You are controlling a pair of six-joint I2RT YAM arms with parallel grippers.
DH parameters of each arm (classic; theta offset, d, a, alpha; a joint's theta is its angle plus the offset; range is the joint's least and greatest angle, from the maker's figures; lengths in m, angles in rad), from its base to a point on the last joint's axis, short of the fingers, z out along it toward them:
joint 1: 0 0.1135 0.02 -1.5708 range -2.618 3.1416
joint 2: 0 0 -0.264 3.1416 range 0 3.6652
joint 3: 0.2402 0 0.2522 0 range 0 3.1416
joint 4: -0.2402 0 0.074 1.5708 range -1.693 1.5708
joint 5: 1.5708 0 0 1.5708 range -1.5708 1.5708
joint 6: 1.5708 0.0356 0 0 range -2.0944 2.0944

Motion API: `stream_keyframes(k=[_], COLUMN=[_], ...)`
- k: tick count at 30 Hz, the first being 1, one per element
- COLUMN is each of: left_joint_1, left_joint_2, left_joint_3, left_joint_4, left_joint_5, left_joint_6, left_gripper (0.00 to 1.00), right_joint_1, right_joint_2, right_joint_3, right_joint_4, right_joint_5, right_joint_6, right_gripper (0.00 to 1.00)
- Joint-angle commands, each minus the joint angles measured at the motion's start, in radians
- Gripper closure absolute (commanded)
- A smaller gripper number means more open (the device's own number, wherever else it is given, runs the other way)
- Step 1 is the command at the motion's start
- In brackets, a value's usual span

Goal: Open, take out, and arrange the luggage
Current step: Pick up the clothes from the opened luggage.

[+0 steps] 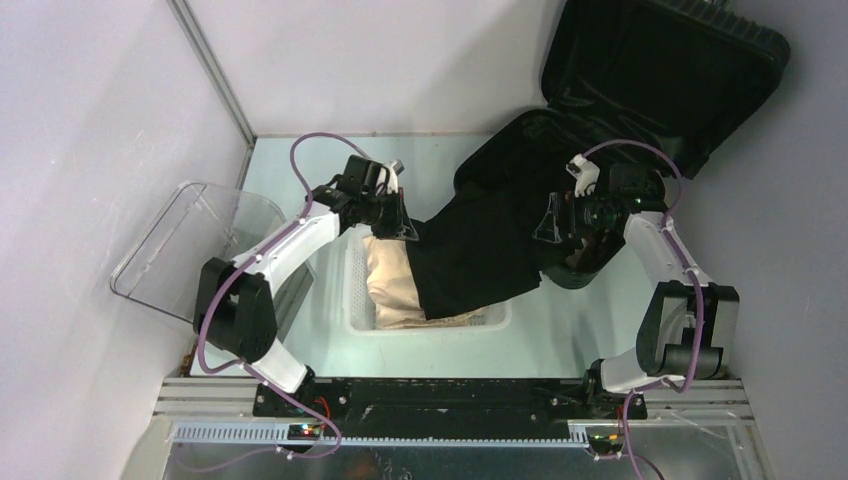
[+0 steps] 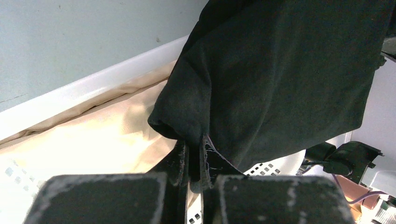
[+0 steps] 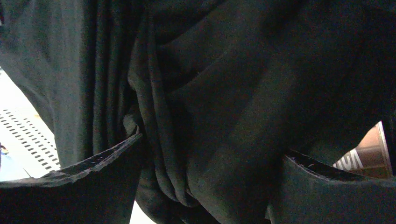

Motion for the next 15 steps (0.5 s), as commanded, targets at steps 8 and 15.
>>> stream_keyframes(k=[8,15], left_joint_1=[0.005,0.005], left_joint_2=[0.011,-0.04], left_joint_3=[0.041,0.024], left_joint_4=[0.031,0.001], left_joint_5=[-0.002,-0.033], left_joint_6=[0.026,0.061], left_gripper=[0.85,0.53], right_joint_1=[0.026,0.006], right_joint_2=[0.013,-0.055], right_joint_3=[0.037,0.037], right_joint_4=[-0.033,0.042], right_joint_5=[0.017,0.032], right_joint_6=[-0.072,-0.022], right_gripper=[0.6,1.0])
